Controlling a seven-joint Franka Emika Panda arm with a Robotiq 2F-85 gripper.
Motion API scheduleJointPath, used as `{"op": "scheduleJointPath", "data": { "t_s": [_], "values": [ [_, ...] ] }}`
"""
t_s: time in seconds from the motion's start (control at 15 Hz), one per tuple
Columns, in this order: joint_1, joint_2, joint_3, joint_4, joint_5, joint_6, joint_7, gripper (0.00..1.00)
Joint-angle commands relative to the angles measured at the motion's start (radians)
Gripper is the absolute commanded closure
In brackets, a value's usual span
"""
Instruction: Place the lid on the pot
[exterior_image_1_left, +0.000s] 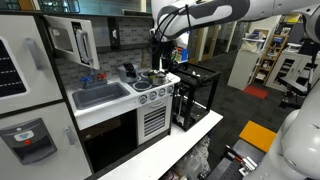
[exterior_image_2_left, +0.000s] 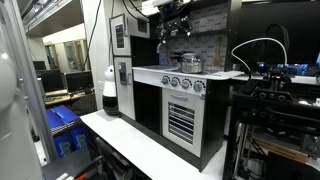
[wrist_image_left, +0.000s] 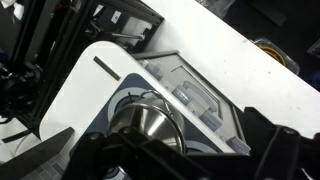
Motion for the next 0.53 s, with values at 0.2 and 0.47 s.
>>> {"op": "scheduleJointPath", "data": {
  "t_s": [0.2, 0.47],
  "values": [
    [-0.001, -0.032, 0.009, 0.053, 0.034, -0.135, 0.179, 0.00],
    [-0.001, -0.034, 0.006, 0.043, 0.021, -0.108, 0.168, 0.00]
  ]
}}
